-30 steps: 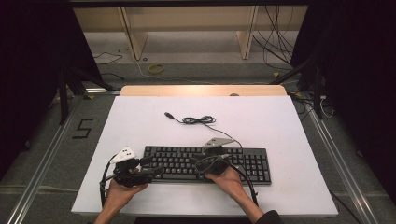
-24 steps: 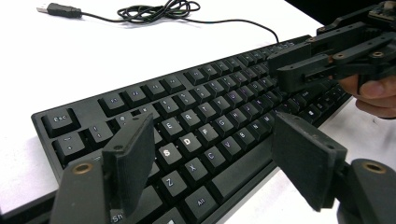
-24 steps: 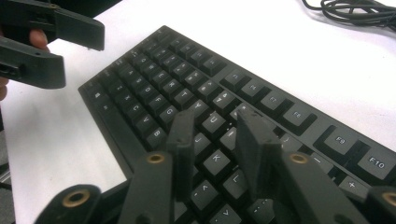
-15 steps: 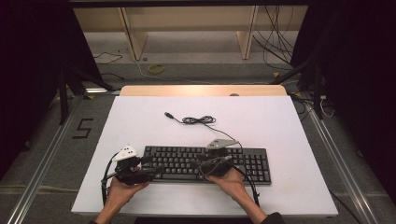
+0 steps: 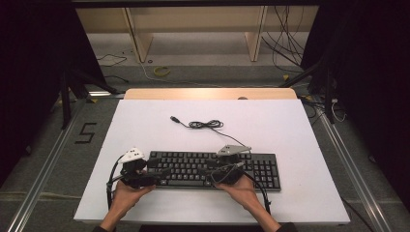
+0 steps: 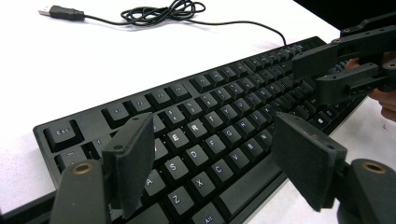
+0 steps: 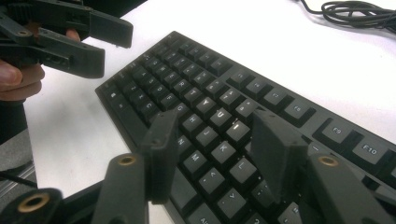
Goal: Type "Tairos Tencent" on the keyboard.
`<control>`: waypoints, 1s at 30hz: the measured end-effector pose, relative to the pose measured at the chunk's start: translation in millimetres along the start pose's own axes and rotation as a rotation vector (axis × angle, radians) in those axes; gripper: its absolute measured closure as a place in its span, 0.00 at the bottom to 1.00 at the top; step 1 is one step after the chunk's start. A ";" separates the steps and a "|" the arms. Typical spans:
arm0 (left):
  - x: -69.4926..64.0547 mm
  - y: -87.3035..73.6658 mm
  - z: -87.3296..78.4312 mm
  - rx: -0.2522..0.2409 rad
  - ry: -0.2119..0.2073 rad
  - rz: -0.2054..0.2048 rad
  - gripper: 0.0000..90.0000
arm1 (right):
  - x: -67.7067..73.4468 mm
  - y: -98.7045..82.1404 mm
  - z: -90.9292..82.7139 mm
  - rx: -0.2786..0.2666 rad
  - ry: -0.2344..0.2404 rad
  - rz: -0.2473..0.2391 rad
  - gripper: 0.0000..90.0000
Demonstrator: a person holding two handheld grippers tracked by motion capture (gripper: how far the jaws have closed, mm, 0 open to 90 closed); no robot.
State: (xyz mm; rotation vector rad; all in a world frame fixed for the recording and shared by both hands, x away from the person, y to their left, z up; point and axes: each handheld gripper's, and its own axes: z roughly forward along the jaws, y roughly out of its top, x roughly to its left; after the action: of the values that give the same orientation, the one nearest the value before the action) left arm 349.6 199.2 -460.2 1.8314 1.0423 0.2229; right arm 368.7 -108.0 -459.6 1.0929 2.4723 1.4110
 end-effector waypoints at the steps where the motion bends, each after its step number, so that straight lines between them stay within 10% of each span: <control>1: 0.3 0.3 0.4 0.001 0.001 0.002 0.33 | -0.2 -0.5 -0.5 -0.002 0.003 0.001 0.57; 30: 1.2 15.2 16.3 0.055 0.010 0.007 0.35 | 0.1 -4.5 -8.5 -0.020 0.017 0.005 0.50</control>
State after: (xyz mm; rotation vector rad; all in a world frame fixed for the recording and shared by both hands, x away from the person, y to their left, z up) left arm 367.9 187.0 -456.4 1.8850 1.0577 0.2097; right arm 362.7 -115.4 -458.3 1.0890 2.4631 1.4499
